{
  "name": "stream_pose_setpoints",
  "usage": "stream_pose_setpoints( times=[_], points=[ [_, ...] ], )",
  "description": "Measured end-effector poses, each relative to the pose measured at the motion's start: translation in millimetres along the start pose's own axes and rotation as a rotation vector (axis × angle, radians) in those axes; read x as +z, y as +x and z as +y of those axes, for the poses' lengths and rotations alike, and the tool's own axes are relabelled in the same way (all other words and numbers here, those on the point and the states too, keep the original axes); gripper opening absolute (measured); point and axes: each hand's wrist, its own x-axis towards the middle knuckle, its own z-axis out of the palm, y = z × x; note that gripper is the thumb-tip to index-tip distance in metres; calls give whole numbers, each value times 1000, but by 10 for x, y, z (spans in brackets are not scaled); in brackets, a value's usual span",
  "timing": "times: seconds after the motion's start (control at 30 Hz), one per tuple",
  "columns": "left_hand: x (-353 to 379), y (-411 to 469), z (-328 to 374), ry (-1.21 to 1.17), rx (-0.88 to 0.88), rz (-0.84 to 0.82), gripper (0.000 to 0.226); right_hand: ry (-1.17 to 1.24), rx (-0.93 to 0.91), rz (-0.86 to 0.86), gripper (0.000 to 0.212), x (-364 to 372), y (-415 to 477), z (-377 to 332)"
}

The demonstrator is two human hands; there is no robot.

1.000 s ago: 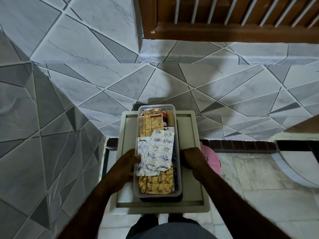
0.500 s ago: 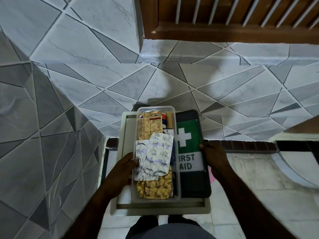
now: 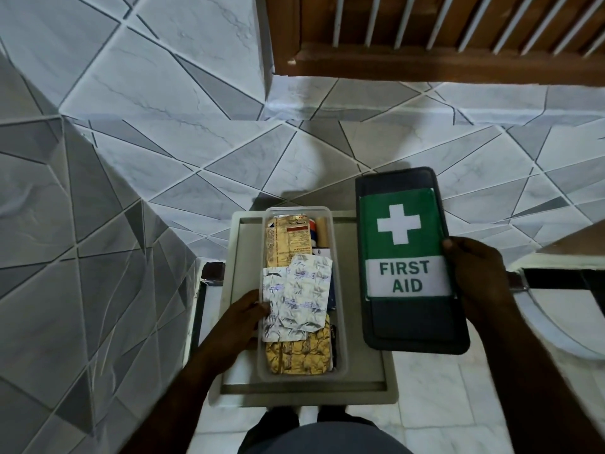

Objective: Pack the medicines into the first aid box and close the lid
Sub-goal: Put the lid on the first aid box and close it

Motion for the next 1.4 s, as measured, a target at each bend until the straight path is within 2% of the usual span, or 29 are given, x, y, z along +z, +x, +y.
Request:
stream_pose_setpoints(
  times=[0.17, 0.37, 0.53, 0.67, 0.93, 1.2, 1.4],
  points=[
    [-4, -15, 66, 30, 20, 0, 24, 152, 63, -110, 21, 315, -166, 19],
    [43, 24, 176, 26, 116, 212, 30, 137, 143, -293, 20, 927, -530, 374],
    [92, 17, 226, -62, 129, 224, 25, 84, 129, -233, 15, 1226, -608, 526],
    [61, 64, 157, -57, 138, 240, 21, -64, -30, -147, 9, 1297, -616, 587],
    [18, 164, 116, -78, 135, 300, 21, -185, -102, -83, 17, 1348, -605, 753],
    [-13, 244, 141, -81, 67, 330, 9, -135, 17, -124, 17, 1353, -532, 761],
    [-2, 310, 144, 7, 38, 352, 15, -119, 108, -167, 5, 1290, -423, 697]
  ],
)
